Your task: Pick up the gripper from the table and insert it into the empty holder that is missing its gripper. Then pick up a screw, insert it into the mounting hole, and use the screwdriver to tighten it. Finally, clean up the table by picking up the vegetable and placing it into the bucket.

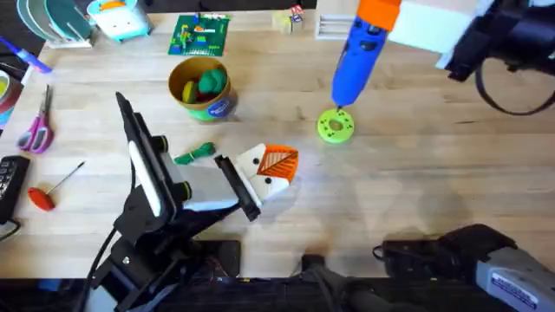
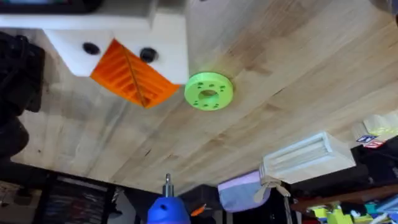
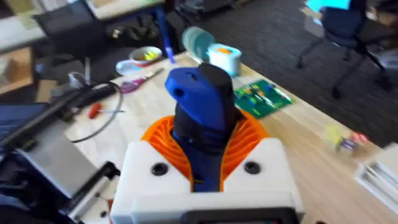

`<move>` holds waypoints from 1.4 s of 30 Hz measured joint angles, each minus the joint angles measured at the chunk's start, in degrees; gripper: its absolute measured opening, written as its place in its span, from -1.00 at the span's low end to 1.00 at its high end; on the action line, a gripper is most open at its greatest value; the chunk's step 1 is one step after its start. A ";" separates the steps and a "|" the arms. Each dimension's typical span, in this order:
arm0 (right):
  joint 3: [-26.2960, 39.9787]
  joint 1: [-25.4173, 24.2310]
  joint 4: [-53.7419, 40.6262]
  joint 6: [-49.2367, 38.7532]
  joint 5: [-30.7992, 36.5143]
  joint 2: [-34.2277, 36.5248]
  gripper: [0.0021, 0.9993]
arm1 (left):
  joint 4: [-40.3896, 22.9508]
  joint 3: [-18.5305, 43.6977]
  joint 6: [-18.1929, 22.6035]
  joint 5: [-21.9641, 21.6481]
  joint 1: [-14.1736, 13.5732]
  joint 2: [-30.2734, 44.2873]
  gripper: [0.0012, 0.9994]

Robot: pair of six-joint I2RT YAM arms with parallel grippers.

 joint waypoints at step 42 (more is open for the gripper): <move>-0.17 27.61 20.13 -0.50 -3.34 13.01 -0.73 | -0.01 0.00 0.00 0.01 0.00 -0.01 -0.98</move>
